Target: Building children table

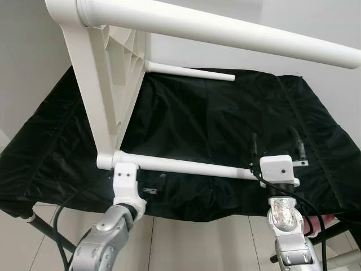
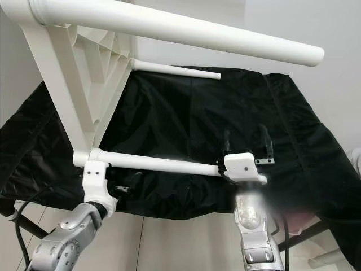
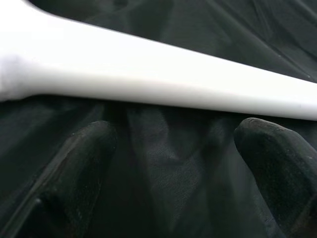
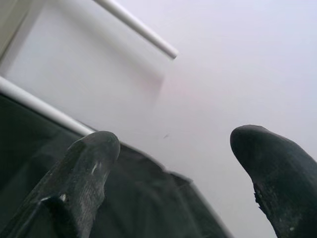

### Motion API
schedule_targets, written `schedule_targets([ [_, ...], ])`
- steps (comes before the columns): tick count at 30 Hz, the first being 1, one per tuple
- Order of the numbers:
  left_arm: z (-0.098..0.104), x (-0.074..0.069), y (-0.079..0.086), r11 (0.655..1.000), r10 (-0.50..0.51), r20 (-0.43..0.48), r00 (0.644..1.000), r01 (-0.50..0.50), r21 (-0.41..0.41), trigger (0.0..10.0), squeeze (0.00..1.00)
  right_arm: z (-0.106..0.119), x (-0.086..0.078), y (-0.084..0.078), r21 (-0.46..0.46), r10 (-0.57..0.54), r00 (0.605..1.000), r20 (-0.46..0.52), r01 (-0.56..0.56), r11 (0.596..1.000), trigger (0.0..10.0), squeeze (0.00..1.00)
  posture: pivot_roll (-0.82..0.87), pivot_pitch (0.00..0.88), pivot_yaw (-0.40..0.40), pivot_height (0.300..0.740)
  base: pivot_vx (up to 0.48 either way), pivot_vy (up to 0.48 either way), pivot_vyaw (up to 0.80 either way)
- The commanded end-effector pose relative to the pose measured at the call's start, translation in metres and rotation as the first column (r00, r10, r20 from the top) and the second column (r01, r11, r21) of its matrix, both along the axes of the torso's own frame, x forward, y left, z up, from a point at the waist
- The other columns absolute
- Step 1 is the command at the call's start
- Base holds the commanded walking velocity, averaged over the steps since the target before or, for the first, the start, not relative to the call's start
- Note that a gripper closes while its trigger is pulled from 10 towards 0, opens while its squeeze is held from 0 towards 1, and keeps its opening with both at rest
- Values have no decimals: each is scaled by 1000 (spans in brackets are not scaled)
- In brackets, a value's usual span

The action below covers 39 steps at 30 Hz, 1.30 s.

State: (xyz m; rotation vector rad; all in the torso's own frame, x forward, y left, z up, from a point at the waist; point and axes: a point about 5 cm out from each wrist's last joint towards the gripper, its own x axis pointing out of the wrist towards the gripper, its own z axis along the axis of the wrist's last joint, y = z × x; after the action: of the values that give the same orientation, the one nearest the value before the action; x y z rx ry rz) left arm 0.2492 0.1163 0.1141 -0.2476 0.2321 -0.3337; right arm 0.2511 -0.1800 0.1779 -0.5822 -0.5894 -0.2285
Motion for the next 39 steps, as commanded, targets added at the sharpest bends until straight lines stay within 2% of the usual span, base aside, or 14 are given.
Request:
schedule_targets([
  [1,2,-2,2,1000,23,-11,1000,-23,6,10000,0,13,-4,2,-85,-31,995,90,39,996,10000,0,23,37,-5,740,0,0,0],
  [2,3,-3,3,1000,15,-7,1000,-15,5,10000,0,24,-5,9,-148,-19,988,151,41,988,10000,0,24,38,-4,740,0,0,0],
  [3,3,-3,3,1000,15,-7,1000,-15,5,10000,0,24,-5,9,-148,-19,988,151,41,988,10000,0,24,38,-4,740,0,0,0],
  [7,3,-5,3,999,-4,0,1000,4,31,10000,0,58,-8,26,-297,53,952,302,41,954,10000,0,24,43,4,740,0,0,0],
  [8,3,-5,3,999,-4,0,1000,4,31,10000,0,58,-8,26,-297,53,952,302,41,954,10000,0,24,43,4,740,0,0,0],
  [11,4,-3,2,999,-12,-8,1000,12,32,10000,0,76,-6,37,-403,155,928,339,-6,915,10000,0,9,44,18,740,0,0,0],
  [15,5,-1,1,999,-21,-18,1000,22,39,10000,0,89,-3,42,-467,207,911,357,-18,884,10000,0,3,44,20,740,0,0,0],
  [20,5,2,1,999,-24,-17,1000,25,47,10000,0,97,0,43,-504,230,898,376,-10,864,10000,0,-10,41,21,740,0,0,0],
  [22,5,4,-1,998,-18,-17,1000,19,52,10000,0,102,6,49,-542,259,887,383,-11,840,10000,0,-12,37,16,740,0,0,0],
  [31,4,4,-3,999,-12,-11,1000,13,51,10000,0,106,15,58,-569,293,878,378,-29,822,10000,0,-5,34,0,740,0,0,0],
  [34,3,6,-3,999,-2,-12,1000,2,53,10000,0,111,24,65,-583,313,874,371,-43,812,10000,0,-4,29,-5,740,0,0,0],
  [39,3,8,-6,999,-3,-10,1000,4,50,10000,0,115,30,70,-582,329,867,373,-58,811,10000,0,-5,17,-13,740,0,0,0],
])
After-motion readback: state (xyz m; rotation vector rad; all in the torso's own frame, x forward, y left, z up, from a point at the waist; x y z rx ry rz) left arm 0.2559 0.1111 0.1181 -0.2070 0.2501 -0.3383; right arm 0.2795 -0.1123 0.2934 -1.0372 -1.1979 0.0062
